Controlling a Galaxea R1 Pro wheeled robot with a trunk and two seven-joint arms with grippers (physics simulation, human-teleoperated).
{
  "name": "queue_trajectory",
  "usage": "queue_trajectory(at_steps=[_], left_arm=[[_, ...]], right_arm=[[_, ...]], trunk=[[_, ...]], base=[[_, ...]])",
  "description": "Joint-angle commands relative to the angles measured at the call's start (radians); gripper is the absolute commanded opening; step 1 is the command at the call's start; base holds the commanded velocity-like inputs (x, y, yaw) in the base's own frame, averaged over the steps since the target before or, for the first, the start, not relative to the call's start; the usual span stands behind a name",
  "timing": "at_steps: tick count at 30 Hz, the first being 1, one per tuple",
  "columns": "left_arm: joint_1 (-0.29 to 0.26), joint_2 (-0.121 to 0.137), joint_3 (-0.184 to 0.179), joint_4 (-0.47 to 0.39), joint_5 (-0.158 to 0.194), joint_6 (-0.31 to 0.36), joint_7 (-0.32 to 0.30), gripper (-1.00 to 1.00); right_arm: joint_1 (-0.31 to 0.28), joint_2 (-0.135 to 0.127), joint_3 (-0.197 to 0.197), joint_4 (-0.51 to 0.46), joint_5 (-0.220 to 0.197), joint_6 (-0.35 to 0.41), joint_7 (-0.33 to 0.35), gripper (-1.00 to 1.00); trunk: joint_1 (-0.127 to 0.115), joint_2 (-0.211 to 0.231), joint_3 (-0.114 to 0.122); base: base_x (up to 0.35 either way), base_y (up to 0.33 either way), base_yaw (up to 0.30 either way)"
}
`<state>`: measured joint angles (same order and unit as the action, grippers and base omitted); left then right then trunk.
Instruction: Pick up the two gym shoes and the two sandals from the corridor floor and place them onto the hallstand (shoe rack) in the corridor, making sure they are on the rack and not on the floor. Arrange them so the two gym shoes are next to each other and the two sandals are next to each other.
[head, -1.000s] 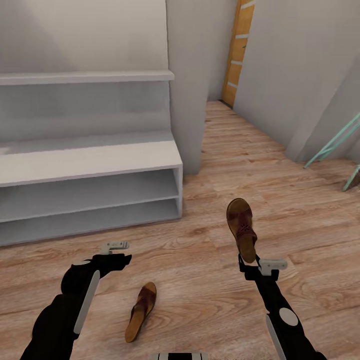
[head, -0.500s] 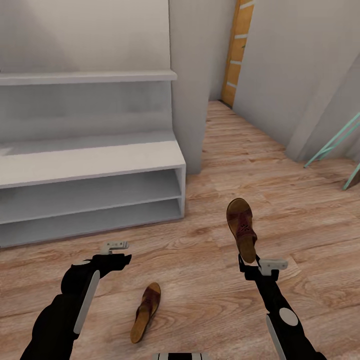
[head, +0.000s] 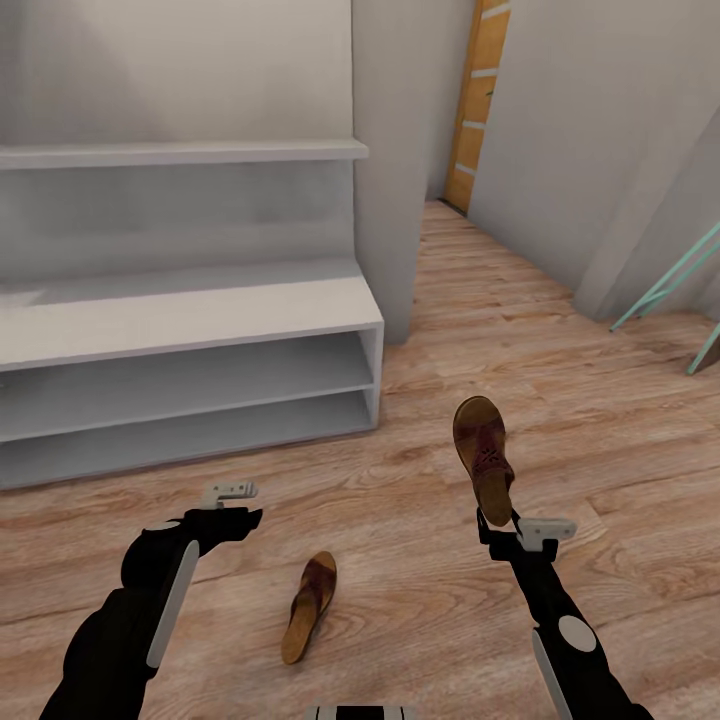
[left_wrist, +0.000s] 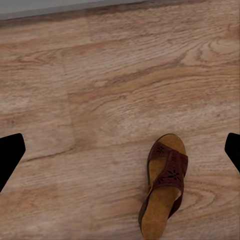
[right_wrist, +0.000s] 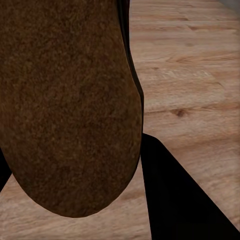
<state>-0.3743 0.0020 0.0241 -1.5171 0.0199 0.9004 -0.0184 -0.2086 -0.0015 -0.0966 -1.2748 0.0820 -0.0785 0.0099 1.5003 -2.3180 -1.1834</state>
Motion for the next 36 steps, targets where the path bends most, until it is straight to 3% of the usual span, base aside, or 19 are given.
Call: queue_trajectory(at_steps=[1,29,36], left_arm=[[0.000,0.000,0.000,0.000,0.000,0.000,0.000,1.00],[0.000,-0.001,-0.003,0.001,0.000,0.000,-0.001,1.00],[-0.001,-0.001,-0.002,0.000,0.000,0.000,-0.002,1.00]], right_arm=[[0.000,0.000,0.000,0.000,-0.004,0.000,0.001,-1.00],[0.000,0.000,0.000,0.000,-0.004,0.000,0.001,-1.00],[0.000,0.000,0.000,0.000,-0.004,0.000,0.001,-1.00]], trunk=[[0.000,0.000,0.000],[0.000,0.000,0.000],[0.000,0.000,0.000]], base=[[-0.012,0.014,0.000],[0.000,0.001,-0.270],[0.000,0.069,-0.092]])
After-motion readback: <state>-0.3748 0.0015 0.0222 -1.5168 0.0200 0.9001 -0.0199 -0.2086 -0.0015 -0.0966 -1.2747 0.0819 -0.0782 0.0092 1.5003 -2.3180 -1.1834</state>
